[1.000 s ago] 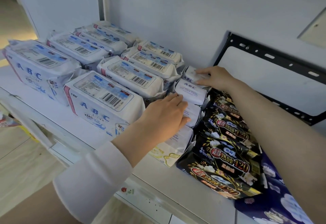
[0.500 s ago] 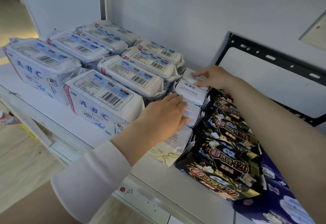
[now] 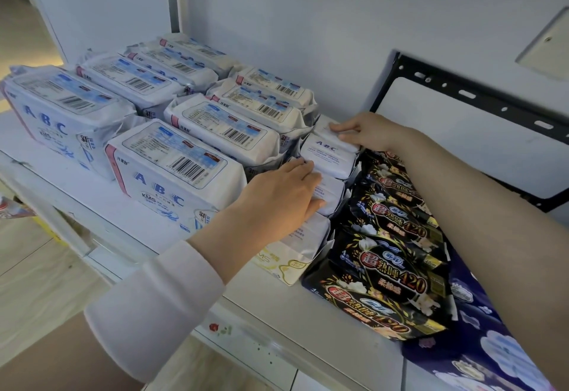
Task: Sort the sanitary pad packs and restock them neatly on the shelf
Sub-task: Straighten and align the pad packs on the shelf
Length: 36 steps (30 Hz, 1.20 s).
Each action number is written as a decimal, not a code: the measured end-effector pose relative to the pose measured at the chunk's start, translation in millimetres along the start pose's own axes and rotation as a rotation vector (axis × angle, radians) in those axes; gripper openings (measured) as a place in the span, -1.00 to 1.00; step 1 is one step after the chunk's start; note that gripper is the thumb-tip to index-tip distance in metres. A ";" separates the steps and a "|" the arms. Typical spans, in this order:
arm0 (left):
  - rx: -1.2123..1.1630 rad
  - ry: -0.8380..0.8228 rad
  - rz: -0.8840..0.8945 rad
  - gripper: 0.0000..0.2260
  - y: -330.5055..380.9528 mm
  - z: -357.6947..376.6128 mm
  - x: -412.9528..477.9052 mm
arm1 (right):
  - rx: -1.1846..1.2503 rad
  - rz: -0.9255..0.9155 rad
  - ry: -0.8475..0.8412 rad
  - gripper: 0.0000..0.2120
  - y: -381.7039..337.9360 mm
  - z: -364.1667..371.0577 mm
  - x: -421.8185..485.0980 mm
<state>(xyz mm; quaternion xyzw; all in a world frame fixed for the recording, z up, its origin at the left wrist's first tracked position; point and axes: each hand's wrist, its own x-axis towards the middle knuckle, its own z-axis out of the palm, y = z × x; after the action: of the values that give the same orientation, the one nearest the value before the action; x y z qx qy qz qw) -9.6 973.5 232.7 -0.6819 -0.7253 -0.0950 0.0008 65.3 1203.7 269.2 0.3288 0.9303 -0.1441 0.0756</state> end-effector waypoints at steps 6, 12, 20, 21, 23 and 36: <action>0.010 -0.001 0.003 -0.53 0.3 -1.5 -0.2 | 0.089 0.036 -0.001 -0.56 -5.3 -2.5 -15.6; -0.067 0.134 0.049 -0.53 13.3 -0.5 -17.5 | 0.008 0.052 0.040 -0.46 -6.5 18.4 -80.6; -0.136 0.034 0.044 -0.52 17.0 7.6 -15.7 | -0.090 0.149 0.102 -0.37 -14.3 68.5 -125.3; -0.136 0.026 0.043 -0.52 17.3 8.0 -15.8 | -0.103 0.151 0.118 -0.38 -14.4 71.7 -125.6; -0.134 0.017 0.037 -0.52 16.9 8.6 -16.5 | -0.112 0.153 0.132 -0.38 -14.8 74.5 -126.5; -0.154 0.000 0.013 -0.53 18.5 6.6 -16.7 | -0.016 0.147 0.063 -0.32 -46.8 76.2 -177.1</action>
<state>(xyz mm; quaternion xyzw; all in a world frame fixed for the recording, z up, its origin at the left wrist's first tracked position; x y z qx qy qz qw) 10.6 958.9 226.6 -0.6845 -0.7115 -0.1507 -0.0511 175.9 1040.3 249.0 0.4001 0.9066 -0.1204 0.0595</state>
